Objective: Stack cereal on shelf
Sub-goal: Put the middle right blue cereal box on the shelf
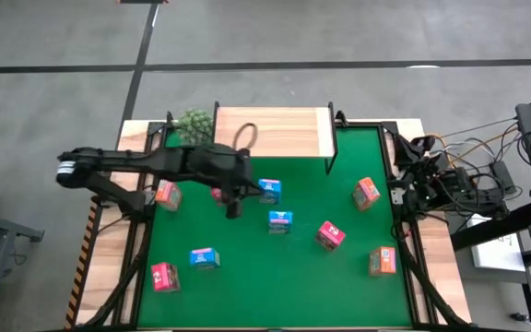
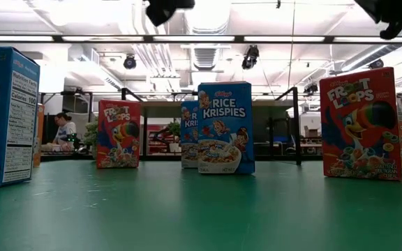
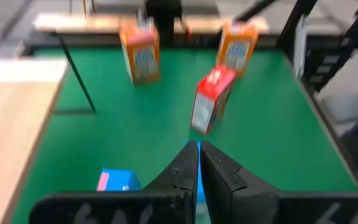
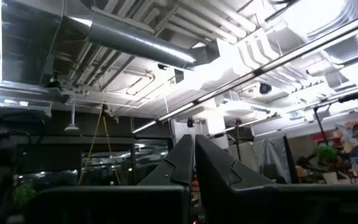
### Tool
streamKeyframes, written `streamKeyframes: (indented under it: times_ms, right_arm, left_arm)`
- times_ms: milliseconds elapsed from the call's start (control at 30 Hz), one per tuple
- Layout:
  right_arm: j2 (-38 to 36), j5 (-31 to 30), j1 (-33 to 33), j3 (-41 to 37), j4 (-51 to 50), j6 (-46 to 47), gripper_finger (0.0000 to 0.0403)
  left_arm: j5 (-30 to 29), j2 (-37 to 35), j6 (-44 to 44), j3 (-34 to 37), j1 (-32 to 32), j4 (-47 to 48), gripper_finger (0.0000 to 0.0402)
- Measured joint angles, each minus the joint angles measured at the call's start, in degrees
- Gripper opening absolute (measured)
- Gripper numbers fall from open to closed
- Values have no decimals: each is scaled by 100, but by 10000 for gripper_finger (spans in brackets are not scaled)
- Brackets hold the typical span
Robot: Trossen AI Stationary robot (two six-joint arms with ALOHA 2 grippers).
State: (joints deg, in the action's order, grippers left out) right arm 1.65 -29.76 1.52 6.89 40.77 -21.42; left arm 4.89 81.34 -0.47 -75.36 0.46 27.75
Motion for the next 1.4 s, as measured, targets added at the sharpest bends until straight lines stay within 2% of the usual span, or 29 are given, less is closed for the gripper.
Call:
streamKeyframes:
  times_ms: [233, 500, 633, 933, 1067, 1200, 1333, 1400]
  right_arm:
    - [2, 22, 0, 161, -438, -115, 9]
    - [2, -22, 1, 182, -454, -112, 9]
    - [2, -23, 2, 182, -463, -111, 9]
    - [2, -28, 2, 178, -504, -110, 9]
    - [2, -28, 2, 178, -526, -112, 9]
    - [2, -31, 2, 176, -542, -118, 9]
    - [2, -31, 2, 176, -545, -121, 9]
    - [2, -30, 2, 176, -558, -126, 9]
  left_arm:
    - [30, 913, -3, -636, 1, 509, 0]
    - [468, 1440, -275, -751, 1, 522, 9]
    - [477, 1683, -365, -751, -19, 530, 45]
    - [473, 2168, -369, -749, -39, 332, 177]
    - [476, 2266, -432, -749, -49, 270, 221]
    - [476, 2276, -452, -749, -76, 269, 243]
    - [466, 2276, -447, -749, -159, 271, 246]
    - [278, 2276, -434, -749, -220, 285, 246]
